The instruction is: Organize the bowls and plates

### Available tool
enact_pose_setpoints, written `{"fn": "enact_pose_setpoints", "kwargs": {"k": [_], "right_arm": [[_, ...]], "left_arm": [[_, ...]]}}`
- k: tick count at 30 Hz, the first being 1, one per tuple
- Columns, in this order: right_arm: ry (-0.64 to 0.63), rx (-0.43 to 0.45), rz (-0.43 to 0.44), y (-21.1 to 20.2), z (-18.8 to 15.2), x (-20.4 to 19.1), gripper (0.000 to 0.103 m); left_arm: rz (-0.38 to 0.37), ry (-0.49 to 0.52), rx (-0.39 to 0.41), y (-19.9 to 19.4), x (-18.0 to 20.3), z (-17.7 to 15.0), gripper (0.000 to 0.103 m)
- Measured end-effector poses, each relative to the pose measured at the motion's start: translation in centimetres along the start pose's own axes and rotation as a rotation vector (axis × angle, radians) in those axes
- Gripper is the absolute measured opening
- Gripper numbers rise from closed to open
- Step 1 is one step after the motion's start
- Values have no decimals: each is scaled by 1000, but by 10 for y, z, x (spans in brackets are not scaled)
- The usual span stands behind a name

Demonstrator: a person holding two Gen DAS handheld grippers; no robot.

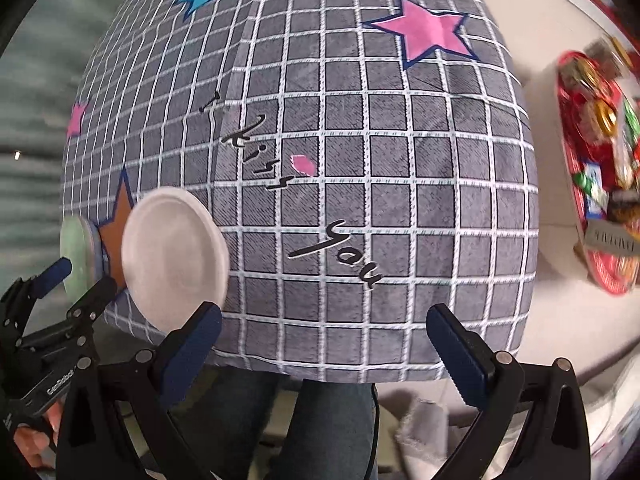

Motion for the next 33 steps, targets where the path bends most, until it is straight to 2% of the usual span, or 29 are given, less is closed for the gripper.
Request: {"fn": "enact_pose_setpoints", "kwargs": {"k": [5, 10, 12, 15, 18, 20, 23, 24, 27, 30, 33], "right_arm": [[-22, -9, -6, -8, 10, 25, 103], [-37, 8, -16, -14, 17, 37, 103], [-60, 20, -10, -10, 18, 35, 103], [-67, 15, -26, -6, 17, 34, 103], [-68, -11, -6, -8, 11, 33, 103], [-103, 4, -17, -8, 12, 28, 103], [-82, 5, -12, -2, 12, 24, 103], [-78, -3, -4, -1, 10, 22, 103], [-114, -15, -13, -7, 7, 16, 103], [-113, -15, -16, -8, 12, 15, 103], [-108, 20, -41, -5, 19, 15, 103]], "left_arm": [[5, -51, -33, -4, 20, 0, 81], [8, -13, 26, -12, 39, 9, 81], [25, -17, 25, -4, 41, 10, 81], [11, -88, 3, -4, 35, 9, 81], [18, -76, 24, -15, 37, 6, 81], [22, -61, 30, -13, 36, 5, 81], [31, -58, 23, -7, 33, 2, 81], [41, -78, 15, -8, 29, 1, 81], [6, -136, 3, -16, 23, 1, 81], [35, -92, 29, -20, 19, 7, 81], [31, -92, 38, -13, 10, 10, 81]]}}
Point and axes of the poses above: each gripper's, at about its wrist camera, not at the fingertips, and y roughly the way its jaws point, x to its right, z to its top, the point moved 3 cm from there along y, roughly the way its jaws point, and after that the axes turned 14 degrees about x, right-handed, at the moved point
